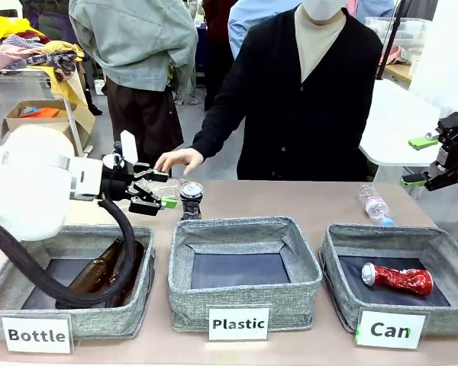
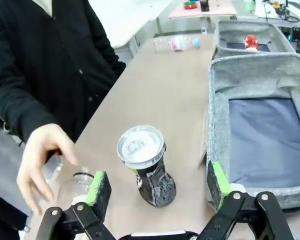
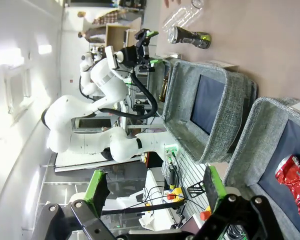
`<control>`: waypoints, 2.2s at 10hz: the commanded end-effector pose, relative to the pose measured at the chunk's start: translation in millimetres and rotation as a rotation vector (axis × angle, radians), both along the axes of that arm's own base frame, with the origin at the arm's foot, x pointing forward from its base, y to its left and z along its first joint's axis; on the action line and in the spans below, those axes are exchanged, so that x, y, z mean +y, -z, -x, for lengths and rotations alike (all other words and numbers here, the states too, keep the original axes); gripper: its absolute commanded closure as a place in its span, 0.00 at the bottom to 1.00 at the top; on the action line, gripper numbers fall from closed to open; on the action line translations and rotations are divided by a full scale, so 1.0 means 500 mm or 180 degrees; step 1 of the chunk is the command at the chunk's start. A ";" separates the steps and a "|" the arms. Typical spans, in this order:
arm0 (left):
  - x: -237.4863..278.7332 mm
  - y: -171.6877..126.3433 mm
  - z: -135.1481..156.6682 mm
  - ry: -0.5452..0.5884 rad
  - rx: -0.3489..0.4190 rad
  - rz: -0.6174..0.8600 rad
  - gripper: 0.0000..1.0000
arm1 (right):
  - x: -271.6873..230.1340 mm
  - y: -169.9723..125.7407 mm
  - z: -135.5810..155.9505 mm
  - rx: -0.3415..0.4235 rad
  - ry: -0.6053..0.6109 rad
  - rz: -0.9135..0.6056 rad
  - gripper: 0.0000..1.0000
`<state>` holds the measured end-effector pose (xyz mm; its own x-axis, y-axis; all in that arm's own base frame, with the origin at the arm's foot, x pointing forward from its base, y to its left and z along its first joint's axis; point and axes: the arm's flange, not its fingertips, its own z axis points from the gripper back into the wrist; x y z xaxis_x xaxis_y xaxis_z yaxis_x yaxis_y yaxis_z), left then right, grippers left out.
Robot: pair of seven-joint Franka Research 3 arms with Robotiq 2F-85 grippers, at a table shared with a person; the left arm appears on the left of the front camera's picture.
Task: Sort the can waste into the basket.
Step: Pick up the can waste from the table and place it in the right Fabric basket.
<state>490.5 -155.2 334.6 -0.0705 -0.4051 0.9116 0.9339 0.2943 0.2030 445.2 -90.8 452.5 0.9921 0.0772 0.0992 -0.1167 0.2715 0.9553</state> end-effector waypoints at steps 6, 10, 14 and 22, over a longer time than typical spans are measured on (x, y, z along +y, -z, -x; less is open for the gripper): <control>0.494 -0.177 0.183 -0.0487 0.0285 0.0766 0.00 | -0.005 -0.004 -0.001 -0.0050 -0.0053 -0.0018 0.00; 0.753 -0.150 0.278 -0.0444 0.0252 0.1114 0.00 | -0.005 -0.004 -0.001 -0.0050 -0.0053 -0.0018 0.00; 0.774 -0.097 0.291 -0.0400 0.0174 0.1394 0.00 | -0.005 -0.004 -0.001 -0.0050 -0.0053 -0.0018 0.00; 0.370 -0.115 0.118 -0.0167 0.0599 0.0331 0.00 | -0.005 -0.004 -0.001 -0.0050 -0.0053 -0.0018 0.00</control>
<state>427.8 46.8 389.9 0.1052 -0.2718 0.9566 0.9336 0.3582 -0.0009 445.5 -91.0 452.5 0.9921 0.0776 0.0990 -0.1165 0.2710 0.9555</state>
